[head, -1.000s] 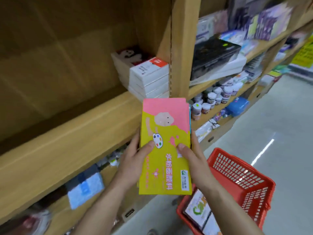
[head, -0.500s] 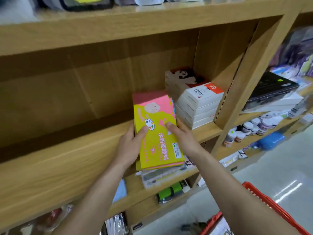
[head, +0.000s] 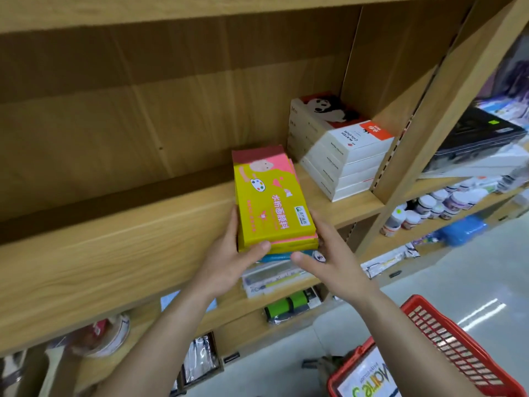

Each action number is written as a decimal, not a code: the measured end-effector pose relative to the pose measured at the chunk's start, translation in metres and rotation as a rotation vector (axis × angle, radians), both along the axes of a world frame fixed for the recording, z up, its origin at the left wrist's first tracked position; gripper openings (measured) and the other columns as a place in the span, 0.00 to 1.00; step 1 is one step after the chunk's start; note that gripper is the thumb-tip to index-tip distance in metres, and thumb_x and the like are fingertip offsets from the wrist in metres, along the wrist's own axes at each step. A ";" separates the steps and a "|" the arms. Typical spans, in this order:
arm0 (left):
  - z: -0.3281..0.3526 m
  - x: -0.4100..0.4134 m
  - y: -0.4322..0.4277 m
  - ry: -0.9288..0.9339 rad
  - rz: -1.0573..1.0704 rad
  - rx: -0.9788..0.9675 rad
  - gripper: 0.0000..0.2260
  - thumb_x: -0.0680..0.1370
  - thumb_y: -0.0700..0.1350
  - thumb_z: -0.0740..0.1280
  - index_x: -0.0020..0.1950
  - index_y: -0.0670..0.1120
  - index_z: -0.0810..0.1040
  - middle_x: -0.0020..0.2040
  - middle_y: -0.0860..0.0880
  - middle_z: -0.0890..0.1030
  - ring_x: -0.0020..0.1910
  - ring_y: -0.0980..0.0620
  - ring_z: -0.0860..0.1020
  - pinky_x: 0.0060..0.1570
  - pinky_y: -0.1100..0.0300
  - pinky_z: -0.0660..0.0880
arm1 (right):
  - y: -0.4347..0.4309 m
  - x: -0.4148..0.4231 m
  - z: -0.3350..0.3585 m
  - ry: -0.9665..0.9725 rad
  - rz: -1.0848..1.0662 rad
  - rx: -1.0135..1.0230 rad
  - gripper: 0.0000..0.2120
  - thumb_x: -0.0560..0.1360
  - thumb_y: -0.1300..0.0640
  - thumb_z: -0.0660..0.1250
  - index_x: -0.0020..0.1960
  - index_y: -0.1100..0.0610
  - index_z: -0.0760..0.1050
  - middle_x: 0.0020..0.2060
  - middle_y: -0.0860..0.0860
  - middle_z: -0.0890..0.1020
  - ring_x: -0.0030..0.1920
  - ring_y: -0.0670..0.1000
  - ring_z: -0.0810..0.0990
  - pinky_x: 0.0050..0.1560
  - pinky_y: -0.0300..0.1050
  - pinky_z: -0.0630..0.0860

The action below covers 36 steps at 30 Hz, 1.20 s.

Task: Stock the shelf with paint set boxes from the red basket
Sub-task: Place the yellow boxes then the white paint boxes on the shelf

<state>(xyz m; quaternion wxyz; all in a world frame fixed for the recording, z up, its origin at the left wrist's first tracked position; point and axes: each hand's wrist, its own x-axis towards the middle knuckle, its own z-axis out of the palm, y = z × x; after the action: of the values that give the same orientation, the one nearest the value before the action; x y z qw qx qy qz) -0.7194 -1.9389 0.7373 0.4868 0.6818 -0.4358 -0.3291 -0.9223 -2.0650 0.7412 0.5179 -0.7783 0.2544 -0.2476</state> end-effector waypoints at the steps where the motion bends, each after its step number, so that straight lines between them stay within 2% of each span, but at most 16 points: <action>1: 0.000 -0.005 -0.001 -0.035 0.020 -0.005 0.43 0.68 0.74 0.69 0.78 0.67 0.56 0.63 0.71 0.79 0.62 0.67 0.78 0.61 0.58 0.74 | 0.001 0.001 -0.002 0.018 0.002 -0.076 0.37 0.75 0.32 0.70 0.80 0.33 0.59 0.73 0.37 0.75 0.73 0.44 0.74 0.67 0.46 0.75; 3: 0.003 -0.015 -0.009 -0.096 0.069 -0.019 0.42 0.67 0.77 0.66 0.77 0.65 0.60 0.59 0.73 0.80 0.56 0.71 0.78 0.53 0.62 0.74 | -0.003 0.005 0.000 0.031 -0.041 -0.151 0.34 0.78 0.34 0.67 0.80 0.33 0.58 0.71 0.34 0.76 0.70 0.39 0.75 0.64 0.41 0.76; 5: 0.003 -0.024 -0.023 -0.115 0.120 -0.022 0.38 0.69 0.74 0.66 0.75 0.63 0.63 0.57 0.72 0.81 0.54 0.69 0.79 0.49 0.61 0.74 | -0.016 0.010 0.002 0.051 -0.091 -0.166 0.33 0.80 0.41 0.68 0.82 0.42 0.60 0.71 0.41 0.78 0.69 0.42 0.77 0.65 0.48 0.77; 7: 0.004 -0.028 -0.041 -0.127 0.152 -0.001 0.34 0.70 0.69 0.67 0.74 0.63 0.63 0.56 0.69 0.82 0.54 0.64 0.81 0.48 0.60 0.74 | -0.033 0.014 0.004 0.086 -0.138 -0.170 0.33 0.81 0.45 0.69 0.82 0.47 0.60 0.71 0.46 0.78 0.69 0.47 0.78 0.66 0.55 0.77; 10: 0.009 -0.027 -0.069 -0.152 0.127 0.019 0.38 0.73 0.65 0.69 0.79 0.63 0.55 0.61 0.67 0.81 0.57 0.60 0.80 0.52 0.61 0.76 | -0.051 0.014 0.003 0.127 -0.358 -0.199 0.32 0.80 0.43 0.69 0.80 0.52 0.65 0.70 0.51 0.79 0.68 0.52 0.78 0.64 0.58 0.78; 12: 0.011 -0.025 -0.083 -0.181 0.118 0.044 0.45 0.74 0.64 0.69 0.82 0.60 0.43 0.70 0.57 0.78 0.65 0.51 0.78 0.63 0.51 0.75 | -0.054 0.008 -0.006 0.121 -0.514 -0.232 0.31 0.80 0.43 0.70 0.78 0.54 0.68 0.70 0.52 0.78 0.67 0.54 0.78 0.63 0.58 0.79; 13: 0.011 -0.023 -0.090 -0.215 0.122 0.059 0.47 0.75 0.65 0.68 0.81 0.61 0.38 0.73 0.54 0.76 0.67 0.47 0.77 0.65 0.47 0.74 | -0.053 0.005 -0.010 0.124 -0.537 -0.244 0.31 0.80 0.43 0.69 0.78 0.55 0.67 0.70 0.52 0.77 0.68 0.54 0.78 0.63 0.57 0.79; 15: 0.011 -0.019 -0.099 -0.293 0.137 0.097 0.46 0.76 0.66 0.65 0.80 0.61 0.35 0.77 0.52 0.72 0.68 0.44 0.76 0.66 0.44 0.73 | -0.050 0.003 -0.019 0.175 -0.500 -0.287 0.33 0.81 0.45 0.68 0.82 0.55 0.63 0.74 0.53 0.75 0.71 0.54 0.75 0.66 0.54 0.77; 18: 0.011 -0.010 -0.109 -0.351 0.140 0.123 0.43 0.78 0.66 0.64 0.82 0.59 0.39 0.80 0.49 0.66 0.73 0.42 0.71 0.69 0.43 0.70 | -0.050 0.008 -0.023 0.263 -0.436 -0.405 0.35 0.83 0.49 0.65 0.84 0.58 0.57 0.79 0.55 0.71 0.77 0.56 0.71 0.72 0.57 0.72; 22: 0.009 -0.002 -0.111 -0.358 0.136 0.130 0.49 0.73 0.65 0.72 0.84 0.51 0.46 0.83 0.48 0.57 0.79 0.46 0.62 0.75 0.46 0.64 | -0.050 0.020 -0.020 0.362 -0.440 -0.424 0.36 0.83 0.47 0.63 0.85 0.55 0.52 0.77 0.55 0.74 0.74 0.59 0.73 0.70 0.62 0.70; 24: 0.007 0.000 -0.111 -0.372 0.130 0.137 0.51 0.73 0.63 0.74 0.84 0.48 0.46 0.83 0.46 0.58 0.80 0.46 0.61 0.75 0.47 0.63 | -0.047 0.021 -0.023 0.379 -0.455 -0.418 0.36 0.83 0.46 0.62 0.85 0.54 0.51 0.80 0.53 0.69 0.77 0.58 0.69 0.73 0.62 0.67; 28: 0.006 0.000 -0.114 -0.451 0.162 0.179 0.49 0.75 0.63 0.71 0.83 0.45 0.46 0.82 0.43 0.60 0.78 0.42 0.64 0.73 0.46 0.66 | -0.041 0.024 -0.028 0.424 -0.474 -0.411 0.34 0.82 0.44 0.60 0.84 0.54 0.57 0.83 0.56 0.60 0.80 0.61 0.62 0.77 0.61 0.59; 31: 0.006 -0.003 -0.113 -0.457 0.178 0.181 0.47 0.76 0.63 0.70 0.83 0.46 0.46 0.83 0.44 0.59 0.78 0.42 0.65 0.72 0.47 0.67 | -0.039 0.028 -0.028 0.456 -0.450 -0.386 0.35 0.83 0.42 0.61 0.85 0.51 0.53 0.84 0.56 0.56 0.82 0.60 0.57 0.78 0.60 0.55; 34: 0.010 -0.008 -0.106 -0.420 0.196 0.154 0.44 0.76 0.60 0.72 0.83 0.46 0.51 0.82 0.45 0.61 0.78 0.43 0.64 0.73 0.48 0.66 | -0.039 0.024 -0.022 0.455 -0.413 -0.356 0.36 0.83 0.43 0.62 0.85 0.51 0.52 0.85 0.55 0.56 0.82 0.59 0.57 0.79 0.57 0.54; 36: 0.013 -0.016 -0.091 -0.442 0.218 0.114 0.41 0.76 0.58 0.73 0.82 0.49 0.56 0.81 0.47 0.64 0.77 0.45 0.65 0.73 0.49 0.65 | -0.039 0.013 -0.016 0.440 -0.397 -0.314 0.36 0.82 0.44 0.64 0.85 0.53 0.55 0.83 0.54 0.60 0.81 0.58 0.58 0.79 0.56 0.57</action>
<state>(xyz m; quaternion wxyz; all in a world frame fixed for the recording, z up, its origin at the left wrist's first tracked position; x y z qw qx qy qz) -0.7352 -2.0300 0.7504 0.3730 0.8065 -0.4364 -0.1415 -0.9088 -2.1038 0.7251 0.2658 -0.8188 0.4653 -0.2058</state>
